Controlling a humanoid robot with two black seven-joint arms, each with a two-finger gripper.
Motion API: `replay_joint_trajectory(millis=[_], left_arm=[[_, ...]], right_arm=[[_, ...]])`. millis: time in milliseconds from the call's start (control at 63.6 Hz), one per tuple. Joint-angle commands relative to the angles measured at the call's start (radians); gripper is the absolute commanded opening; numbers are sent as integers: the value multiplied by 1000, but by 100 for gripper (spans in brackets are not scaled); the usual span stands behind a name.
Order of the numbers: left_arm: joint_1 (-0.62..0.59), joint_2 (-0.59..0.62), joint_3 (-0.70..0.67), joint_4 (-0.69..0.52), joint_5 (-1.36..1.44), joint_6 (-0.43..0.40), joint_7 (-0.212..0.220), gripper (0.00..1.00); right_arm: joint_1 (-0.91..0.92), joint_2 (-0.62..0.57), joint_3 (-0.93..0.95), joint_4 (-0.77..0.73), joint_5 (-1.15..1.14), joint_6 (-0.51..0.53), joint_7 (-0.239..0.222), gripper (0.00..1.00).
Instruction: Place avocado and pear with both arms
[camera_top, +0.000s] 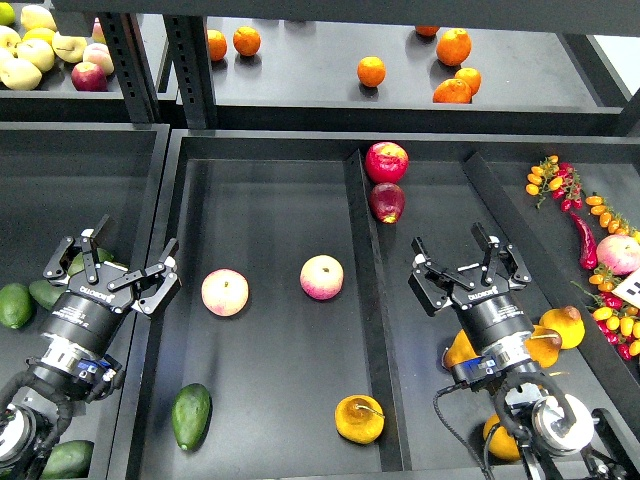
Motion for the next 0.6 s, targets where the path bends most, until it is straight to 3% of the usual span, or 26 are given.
replay_joint_trajectory(millis=[0, 581], left_arm=[[5, 0, 0, 0, -1, -5, 0, 100], [40, 0, 1, 1, -8, -29, 3, 100]], right_arm=[[0, 0, 1, -2, -1, -2, 0, 99], [0, 0, 6, -2, -1, -5, 0, 99]])
